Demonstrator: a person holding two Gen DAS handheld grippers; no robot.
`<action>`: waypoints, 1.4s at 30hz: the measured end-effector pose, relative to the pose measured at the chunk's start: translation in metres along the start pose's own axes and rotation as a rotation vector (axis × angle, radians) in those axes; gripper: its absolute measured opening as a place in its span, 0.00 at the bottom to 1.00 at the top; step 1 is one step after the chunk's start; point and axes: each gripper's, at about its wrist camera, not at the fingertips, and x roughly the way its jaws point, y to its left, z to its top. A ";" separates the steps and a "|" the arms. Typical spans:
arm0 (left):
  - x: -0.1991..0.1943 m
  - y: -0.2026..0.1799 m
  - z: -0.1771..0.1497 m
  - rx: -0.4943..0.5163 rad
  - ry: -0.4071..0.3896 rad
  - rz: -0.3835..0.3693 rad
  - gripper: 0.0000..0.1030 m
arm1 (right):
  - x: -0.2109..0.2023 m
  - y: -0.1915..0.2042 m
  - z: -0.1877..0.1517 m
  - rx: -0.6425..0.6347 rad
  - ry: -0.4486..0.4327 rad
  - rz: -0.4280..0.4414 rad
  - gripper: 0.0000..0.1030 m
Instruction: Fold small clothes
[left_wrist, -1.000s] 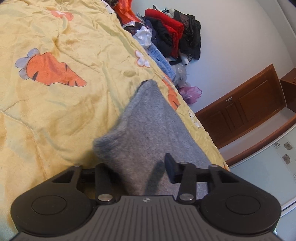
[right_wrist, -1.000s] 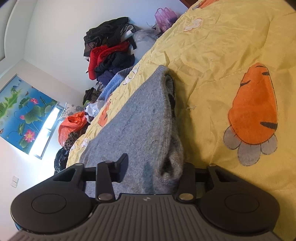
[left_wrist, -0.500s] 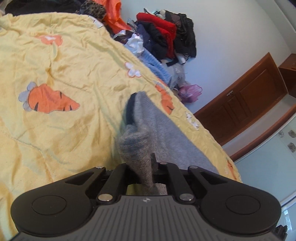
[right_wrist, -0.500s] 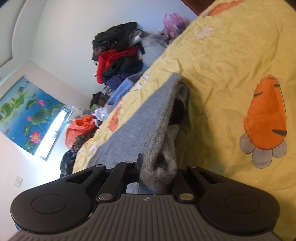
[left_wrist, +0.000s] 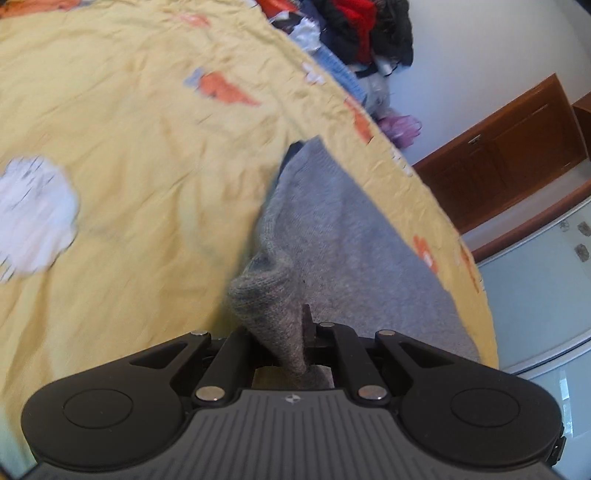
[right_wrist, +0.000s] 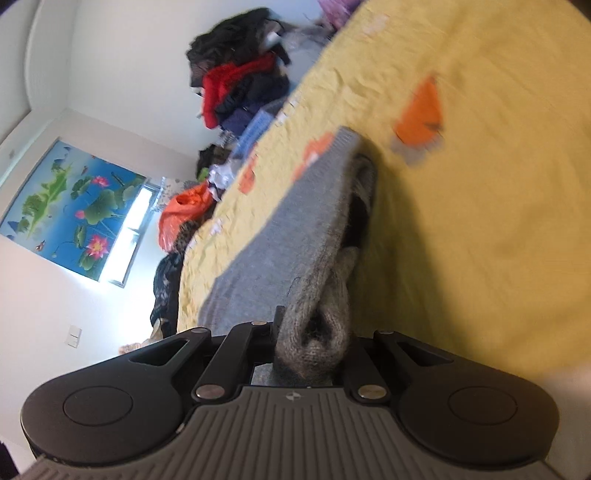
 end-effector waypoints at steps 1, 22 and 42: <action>0.000 0.002 -0.002 0.022 0.014 -0.002 0.04 | -0.003 -0.002 -0.007 0.009 0.012 -0.005 0.13; 0.048 -0.066 0.113 0.461 -0.231 0.124 0.74 | 0.033 0.029 0.132 -0.332 -0.117 -0.255 0.66; 0.149 -0.085 0.107 0.628 -0.194 0.351 0.06 | 0.112 0.021 0.145 -0.409 -0.067 -0.248 0.14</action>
